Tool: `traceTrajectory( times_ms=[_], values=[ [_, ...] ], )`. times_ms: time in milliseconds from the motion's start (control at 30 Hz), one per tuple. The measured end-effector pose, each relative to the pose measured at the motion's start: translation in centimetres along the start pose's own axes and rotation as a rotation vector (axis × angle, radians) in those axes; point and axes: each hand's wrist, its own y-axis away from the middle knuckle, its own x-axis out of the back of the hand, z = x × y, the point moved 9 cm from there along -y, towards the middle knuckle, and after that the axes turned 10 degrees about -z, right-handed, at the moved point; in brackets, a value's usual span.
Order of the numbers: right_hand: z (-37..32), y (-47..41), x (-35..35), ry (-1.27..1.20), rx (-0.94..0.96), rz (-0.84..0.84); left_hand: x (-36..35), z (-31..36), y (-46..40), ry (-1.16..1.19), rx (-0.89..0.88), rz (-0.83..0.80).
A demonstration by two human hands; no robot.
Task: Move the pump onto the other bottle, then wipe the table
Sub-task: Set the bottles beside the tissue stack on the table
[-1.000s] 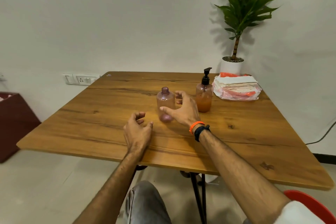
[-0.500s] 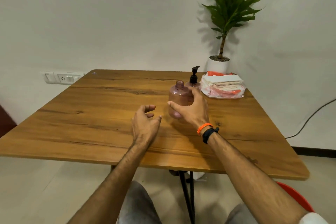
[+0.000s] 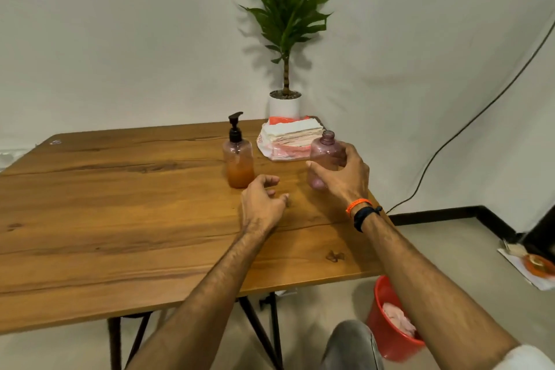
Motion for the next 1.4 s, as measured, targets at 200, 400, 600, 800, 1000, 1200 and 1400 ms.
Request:
traceTrajectory(
  times_ms=[200, 400, 600, 800, 1000, 1200, 1400],
  values=[
    [2.3, -0.3, -0.5, 0.013, -0.069, -0.056, -0.2, -0.7, -0.5, -0.041, 0.019, 0.000],
    [1.7, 0.3, 0.0, 0.033, -0.059, 0.007, 0.0, -0.7, -0.2, -0.032, 0.015, -0.008],
    [-4.5, 3.6, 1.7, 0.154, 0.293, 0.334, 1.9, -0.9, 0.1, -0.020, 0.020, 0.028],
    [-7.4, 3.9, -2.8, 0.197, 0.371, 0.165, 5.6, -1.4, 0.4, -0.014, 0.035, 0.082],
    [-9.0, 2.1, -10.3, 0.178, 0.287, -0.131, 11.0, -3.7, 0.5, -0.035, 0.072, 0.159],
    [-9.4, 0.2, -15.5, 0.261, 0.144, -0.234, 13.7, -6.3, 0.1, -0.037, 0.114, 0.162],
    [-9.3, -0.9, -16.0, 0.220, 0.065, -0.157, 13.5, -8.2, -0.1, -0.012, 0.122, 0.129]
  ],
)
